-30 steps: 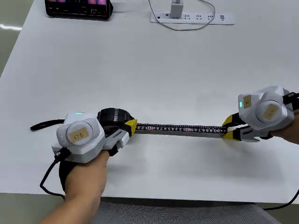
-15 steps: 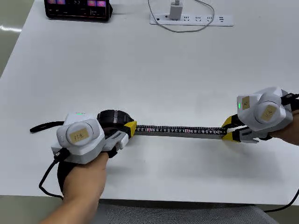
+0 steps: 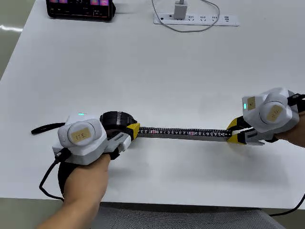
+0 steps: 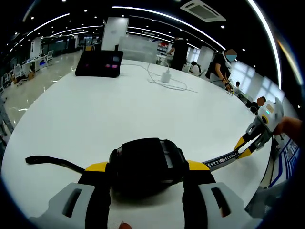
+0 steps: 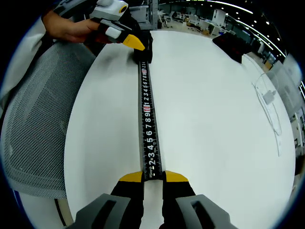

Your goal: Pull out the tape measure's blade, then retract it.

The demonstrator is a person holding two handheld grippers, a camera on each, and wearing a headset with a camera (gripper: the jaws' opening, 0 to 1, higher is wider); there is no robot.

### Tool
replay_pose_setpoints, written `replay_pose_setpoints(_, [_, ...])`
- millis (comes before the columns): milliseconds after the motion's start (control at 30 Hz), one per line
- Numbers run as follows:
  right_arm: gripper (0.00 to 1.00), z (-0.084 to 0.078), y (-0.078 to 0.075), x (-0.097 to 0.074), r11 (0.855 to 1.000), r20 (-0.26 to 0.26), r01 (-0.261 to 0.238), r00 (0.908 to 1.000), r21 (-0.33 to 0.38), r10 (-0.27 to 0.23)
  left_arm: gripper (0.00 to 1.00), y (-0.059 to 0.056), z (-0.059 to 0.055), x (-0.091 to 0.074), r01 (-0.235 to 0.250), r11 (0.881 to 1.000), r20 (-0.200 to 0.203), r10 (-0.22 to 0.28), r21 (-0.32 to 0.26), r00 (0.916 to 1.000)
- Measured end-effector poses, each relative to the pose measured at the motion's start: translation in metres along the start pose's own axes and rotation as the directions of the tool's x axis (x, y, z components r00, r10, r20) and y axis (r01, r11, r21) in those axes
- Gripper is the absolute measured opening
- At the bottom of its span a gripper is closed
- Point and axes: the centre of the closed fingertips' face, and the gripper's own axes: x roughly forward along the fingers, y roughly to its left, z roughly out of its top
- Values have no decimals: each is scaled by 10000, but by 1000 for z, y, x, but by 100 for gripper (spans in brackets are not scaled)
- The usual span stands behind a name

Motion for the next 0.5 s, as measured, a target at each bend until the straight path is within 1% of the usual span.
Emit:
replay_pose_setpoints(200, [10,4,1,0,10000,76,6,10000,34,-6,56,0,0,0,28,10000,-14,-28,-49,10000])
replay_pose_setpoints(500, [10,9,3,1,9998,174,-132,9998,113,130,56,1,0,1,56,10000,-26,-56,-53,10000])
